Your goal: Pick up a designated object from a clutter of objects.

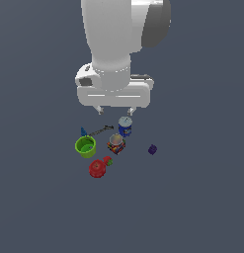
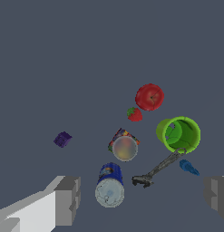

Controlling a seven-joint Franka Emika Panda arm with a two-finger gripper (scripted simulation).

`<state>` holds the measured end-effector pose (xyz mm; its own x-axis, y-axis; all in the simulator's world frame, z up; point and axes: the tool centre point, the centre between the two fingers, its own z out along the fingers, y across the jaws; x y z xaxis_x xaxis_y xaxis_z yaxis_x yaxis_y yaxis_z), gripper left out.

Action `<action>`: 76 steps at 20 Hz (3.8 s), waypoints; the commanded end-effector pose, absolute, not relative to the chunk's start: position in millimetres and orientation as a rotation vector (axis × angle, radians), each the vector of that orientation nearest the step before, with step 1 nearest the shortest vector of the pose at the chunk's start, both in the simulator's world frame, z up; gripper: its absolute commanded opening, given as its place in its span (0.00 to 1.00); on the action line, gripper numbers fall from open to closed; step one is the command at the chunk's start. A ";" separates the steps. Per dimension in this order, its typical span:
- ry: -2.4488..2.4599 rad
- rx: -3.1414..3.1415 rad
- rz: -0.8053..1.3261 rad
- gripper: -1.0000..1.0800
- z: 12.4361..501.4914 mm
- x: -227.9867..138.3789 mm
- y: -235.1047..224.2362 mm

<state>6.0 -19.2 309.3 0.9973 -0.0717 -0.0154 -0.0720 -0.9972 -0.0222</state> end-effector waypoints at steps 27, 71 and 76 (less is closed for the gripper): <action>0.066 -3.144 0.006 0.96 269.3 -11.3 2.5; 0.153 -3.138 0.001 0.96 90.7 -136.7 20.1; 0.153 -3.138 0.000 0.96 76.7 -137.0 20.1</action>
